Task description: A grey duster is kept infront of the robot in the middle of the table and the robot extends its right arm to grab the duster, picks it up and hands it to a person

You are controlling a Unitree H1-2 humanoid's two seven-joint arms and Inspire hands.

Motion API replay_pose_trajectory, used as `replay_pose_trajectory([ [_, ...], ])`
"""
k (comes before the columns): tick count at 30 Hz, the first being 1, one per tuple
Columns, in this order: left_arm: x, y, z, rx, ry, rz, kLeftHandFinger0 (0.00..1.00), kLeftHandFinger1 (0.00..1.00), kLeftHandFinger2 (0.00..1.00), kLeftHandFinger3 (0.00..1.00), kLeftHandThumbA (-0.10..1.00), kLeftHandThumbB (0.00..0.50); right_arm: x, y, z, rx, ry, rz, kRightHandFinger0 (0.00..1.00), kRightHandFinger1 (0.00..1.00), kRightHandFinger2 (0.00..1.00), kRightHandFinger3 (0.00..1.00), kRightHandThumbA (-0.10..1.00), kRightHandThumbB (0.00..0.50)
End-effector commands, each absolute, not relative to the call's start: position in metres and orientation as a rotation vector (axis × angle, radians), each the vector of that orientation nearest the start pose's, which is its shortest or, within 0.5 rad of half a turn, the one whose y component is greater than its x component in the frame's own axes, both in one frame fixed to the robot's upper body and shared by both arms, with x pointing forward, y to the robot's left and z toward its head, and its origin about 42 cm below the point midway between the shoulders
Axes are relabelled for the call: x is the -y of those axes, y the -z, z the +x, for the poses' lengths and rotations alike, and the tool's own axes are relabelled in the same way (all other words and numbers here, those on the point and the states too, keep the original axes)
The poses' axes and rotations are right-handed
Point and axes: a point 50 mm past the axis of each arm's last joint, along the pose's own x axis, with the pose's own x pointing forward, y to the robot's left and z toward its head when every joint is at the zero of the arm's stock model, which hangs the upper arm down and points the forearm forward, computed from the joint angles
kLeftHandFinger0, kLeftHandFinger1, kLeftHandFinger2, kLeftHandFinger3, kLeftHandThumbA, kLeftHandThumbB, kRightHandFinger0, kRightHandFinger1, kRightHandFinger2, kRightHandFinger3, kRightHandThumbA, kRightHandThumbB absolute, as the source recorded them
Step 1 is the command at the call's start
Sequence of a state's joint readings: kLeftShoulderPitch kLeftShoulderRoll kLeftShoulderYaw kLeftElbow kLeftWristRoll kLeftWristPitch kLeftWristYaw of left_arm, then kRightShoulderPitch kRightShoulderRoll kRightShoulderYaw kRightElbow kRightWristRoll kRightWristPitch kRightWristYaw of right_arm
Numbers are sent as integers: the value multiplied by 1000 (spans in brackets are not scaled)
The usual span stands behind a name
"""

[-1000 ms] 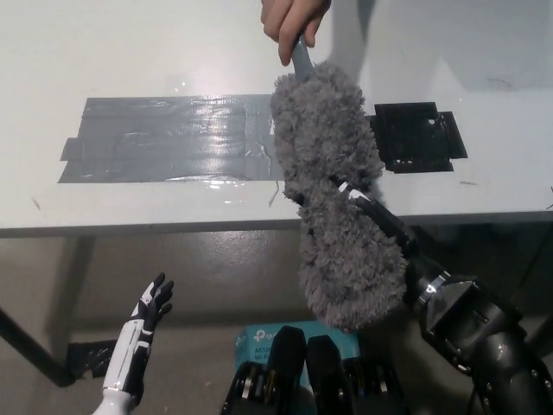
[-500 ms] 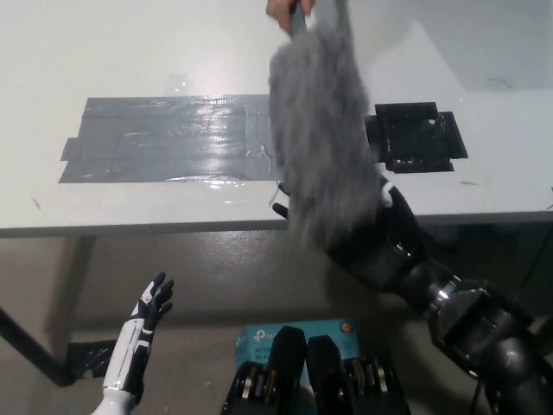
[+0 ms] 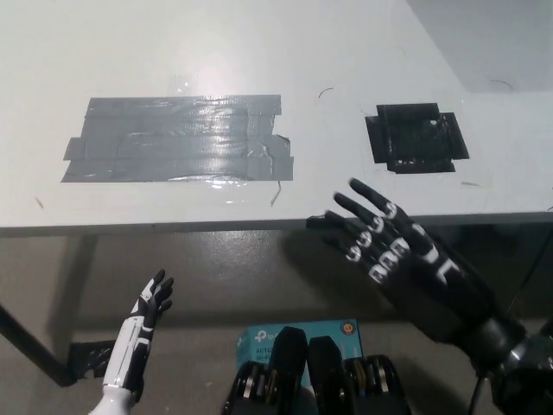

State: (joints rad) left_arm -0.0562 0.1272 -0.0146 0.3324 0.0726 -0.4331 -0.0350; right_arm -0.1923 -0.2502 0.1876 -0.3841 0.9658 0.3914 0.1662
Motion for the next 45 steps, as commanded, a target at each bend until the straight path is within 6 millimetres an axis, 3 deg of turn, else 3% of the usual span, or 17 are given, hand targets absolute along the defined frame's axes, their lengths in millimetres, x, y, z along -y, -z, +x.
replay_pose_trajectory([
  [1,-253,-57,290,193,88,203,1000,1000,1000,1000,1000,373,224,-237,262,369,-530,150,1000,1000,1000,1000,844,497],
  [6,-250,-52,284,180,88,196,1000,1000,1000,1000,1000,373,237,-201,256,308,-413,73,1000,1000,1000,1000,832,464],
  [9,-251,-51,282,174,84,191,1000,1000,1000,1000,1000,405,237,-187,257,305,-390,85,1000,1000,1000,1000,842,441],
  [14,-250,-50,279,171,79,183,1000,1000,1000,1000,1000,400,239,-175,259,317,-317,-8,1000,1000,1000,1000,909,445],
  [28,-249,-50,281,173,72,169,1000,1000,1000,1000,1000,396,245,-154,268,298,-225,-61,1000,1000,1000,1000,860,420],
  [45,-252,-52,282,179,72,164,1000,1000,1000,1000,1000,389,244,-153,271,319,-215,-83,1000,1000,1000,1000,849,413],
])
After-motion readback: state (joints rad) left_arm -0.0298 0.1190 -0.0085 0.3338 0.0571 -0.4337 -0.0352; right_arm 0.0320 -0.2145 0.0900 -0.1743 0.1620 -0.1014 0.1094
